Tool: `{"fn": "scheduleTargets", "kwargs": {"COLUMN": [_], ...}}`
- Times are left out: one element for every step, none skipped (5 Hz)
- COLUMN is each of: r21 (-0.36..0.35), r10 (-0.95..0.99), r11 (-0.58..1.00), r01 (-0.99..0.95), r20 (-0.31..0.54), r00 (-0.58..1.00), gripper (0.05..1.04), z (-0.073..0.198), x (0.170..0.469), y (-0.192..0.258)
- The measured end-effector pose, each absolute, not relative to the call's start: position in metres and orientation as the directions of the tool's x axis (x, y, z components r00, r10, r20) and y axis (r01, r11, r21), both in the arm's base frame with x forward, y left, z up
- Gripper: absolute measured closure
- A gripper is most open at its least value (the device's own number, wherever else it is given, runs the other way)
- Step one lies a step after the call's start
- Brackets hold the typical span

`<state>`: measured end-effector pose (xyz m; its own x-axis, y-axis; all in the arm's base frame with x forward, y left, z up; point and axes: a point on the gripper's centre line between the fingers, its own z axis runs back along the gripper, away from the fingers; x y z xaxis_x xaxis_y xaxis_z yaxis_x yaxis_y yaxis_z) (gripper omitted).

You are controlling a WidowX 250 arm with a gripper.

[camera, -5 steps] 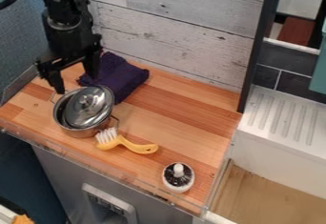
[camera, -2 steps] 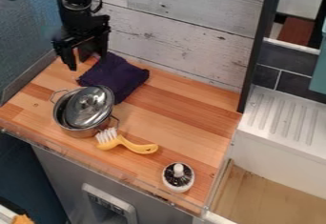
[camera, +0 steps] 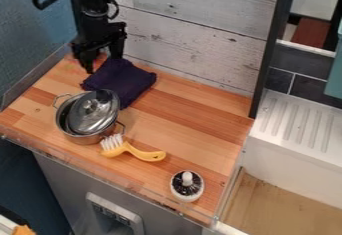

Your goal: Move the purple towel to the right side of the table

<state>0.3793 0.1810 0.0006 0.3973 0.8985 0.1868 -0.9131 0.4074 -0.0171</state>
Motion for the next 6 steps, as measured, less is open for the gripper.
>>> {"fn": "scheduleTargets", "kwargs": {"r21": [-0.060, -0.068, -0.065, -0.060, -0.069, -0.069], "r10": [0.906, 0.917, 0.920, 0.923, 0.928, 0.925], "r11": [0.406, 0.382, 0.377, 0.372, 0.361, 0.371], "r01": [-0.912, -0.922, -0.924, -0.926, -0.930, -0.926], "r20": [0.159, 0.151, 0.145, 0.134, 0.126, 0.122], "r00": [0.393, 0.369, 0.365, 0.362, 0.351, 0.361], "gripper": [0.083, 0.083, 0.083, 0.083, 0.083, 0.083], "z": [-0.017, -0.021, -0.027, -0.034, -0.039, -0.043], "x": [0.387, 0.390, 0.388, 0.386, 0.384, 0.383], "y": [0.179, 0.178, 0.177, 0.175, 0.171, 0.160]}}
